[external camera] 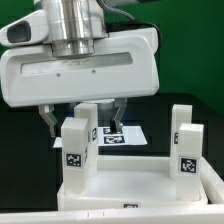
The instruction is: Assemble desk
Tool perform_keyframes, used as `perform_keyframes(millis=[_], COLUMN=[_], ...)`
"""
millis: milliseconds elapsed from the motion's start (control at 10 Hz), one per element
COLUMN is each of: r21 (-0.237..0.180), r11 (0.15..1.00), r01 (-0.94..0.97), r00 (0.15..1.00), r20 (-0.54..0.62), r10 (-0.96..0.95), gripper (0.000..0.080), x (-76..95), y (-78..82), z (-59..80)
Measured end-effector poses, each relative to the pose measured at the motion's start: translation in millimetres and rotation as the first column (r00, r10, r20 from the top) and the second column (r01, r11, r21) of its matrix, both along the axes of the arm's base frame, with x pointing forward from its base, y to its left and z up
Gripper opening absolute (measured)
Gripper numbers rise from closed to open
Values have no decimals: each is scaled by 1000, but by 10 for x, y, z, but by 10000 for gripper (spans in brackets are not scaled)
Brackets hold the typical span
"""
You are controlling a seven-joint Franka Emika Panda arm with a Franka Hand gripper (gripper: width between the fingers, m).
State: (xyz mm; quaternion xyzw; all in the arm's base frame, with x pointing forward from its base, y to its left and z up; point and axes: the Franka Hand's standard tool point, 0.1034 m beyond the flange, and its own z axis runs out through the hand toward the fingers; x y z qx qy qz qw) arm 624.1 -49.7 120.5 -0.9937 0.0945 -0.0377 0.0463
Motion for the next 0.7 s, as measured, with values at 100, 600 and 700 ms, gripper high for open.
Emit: perform_keyframes(millis=[100,600,700], r21=[2,-16,-15], r11=[1000,997,990], r01=[-14,71,143], r00=[998,995,987], r20=[-58,-64,-70], r10=[14,-71,-144], gripper=[649,521,307], x=[26,33,32], y=[-105,-159,-158], z=[-22,-22,-25])
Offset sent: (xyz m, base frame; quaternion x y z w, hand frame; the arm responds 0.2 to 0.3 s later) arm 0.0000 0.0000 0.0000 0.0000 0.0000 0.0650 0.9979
